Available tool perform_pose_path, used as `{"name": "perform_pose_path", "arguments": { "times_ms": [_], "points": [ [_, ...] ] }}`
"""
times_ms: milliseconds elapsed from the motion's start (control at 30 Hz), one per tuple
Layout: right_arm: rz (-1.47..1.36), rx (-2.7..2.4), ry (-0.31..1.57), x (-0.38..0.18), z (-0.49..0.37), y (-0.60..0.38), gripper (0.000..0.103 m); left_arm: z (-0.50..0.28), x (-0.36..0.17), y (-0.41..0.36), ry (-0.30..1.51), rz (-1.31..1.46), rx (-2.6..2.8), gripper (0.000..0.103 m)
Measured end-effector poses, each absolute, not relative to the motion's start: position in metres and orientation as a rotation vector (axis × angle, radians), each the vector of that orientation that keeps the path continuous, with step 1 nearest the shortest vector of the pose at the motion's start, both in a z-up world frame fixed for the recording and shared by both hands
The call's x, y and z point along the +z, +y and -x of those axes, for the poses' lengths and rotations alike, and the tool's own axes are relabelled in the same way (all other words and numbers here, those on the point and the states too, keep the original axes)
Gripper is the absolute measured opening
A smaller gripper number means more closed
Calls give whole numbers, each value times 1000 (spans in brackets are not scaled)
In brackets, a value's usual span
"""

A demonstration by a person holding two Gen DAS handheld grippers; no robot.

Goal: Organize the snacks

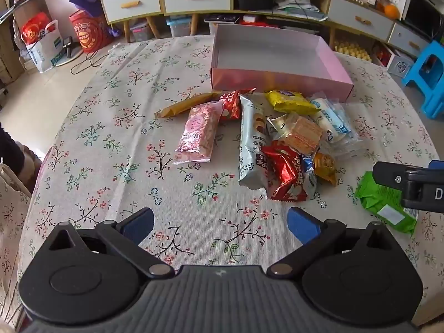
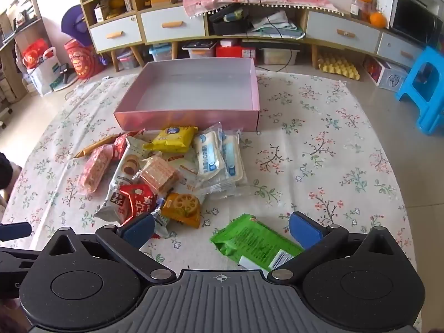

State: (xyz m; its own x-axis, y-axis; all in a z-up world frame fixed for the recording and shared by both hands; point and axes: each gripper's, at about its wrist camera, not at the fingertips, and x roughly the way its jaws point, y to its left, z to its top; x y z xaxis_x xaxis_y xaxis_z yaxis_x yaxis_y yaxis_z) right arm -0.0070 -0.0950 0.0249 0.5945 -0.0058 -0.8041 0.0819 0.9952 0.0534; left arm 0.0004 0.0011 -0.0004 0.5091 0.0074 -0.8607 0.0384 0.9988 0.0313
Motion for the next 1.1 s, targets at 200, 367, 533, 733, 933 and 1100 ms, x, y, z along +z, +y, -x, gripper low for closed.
{"name": "perform_pose_path", "arguments": {
  "times_ms": [200, 367, 533, 733, 933, 1100],
  "points": [
    [-70, -57, 949, 21, 6, -93, 103, -2, -1, 1, 1037, -42, -20, 103],
    [-67, -57, 951, 19, 6, -89, 103, -1, -1, 0, 1038, -42, -28, 103],
    [-62, -50, 952, 21, 6, -90, 103, -2, -1, -1, 1040, -44, -29, 103],
    [-59, -54, 954, 20, 6, -90, 103, -2, -2, -2, 1044, -45, -31, 103],
    [-61, -55, 952, 21, 6, -91, 103, -2, -2, -1, 1042, -41, -29, 103],
    [-61, -55, 953, 21, 6, -91, 103, -2, -2, -1, 1043, -41, -29, 103]
  ]
}}
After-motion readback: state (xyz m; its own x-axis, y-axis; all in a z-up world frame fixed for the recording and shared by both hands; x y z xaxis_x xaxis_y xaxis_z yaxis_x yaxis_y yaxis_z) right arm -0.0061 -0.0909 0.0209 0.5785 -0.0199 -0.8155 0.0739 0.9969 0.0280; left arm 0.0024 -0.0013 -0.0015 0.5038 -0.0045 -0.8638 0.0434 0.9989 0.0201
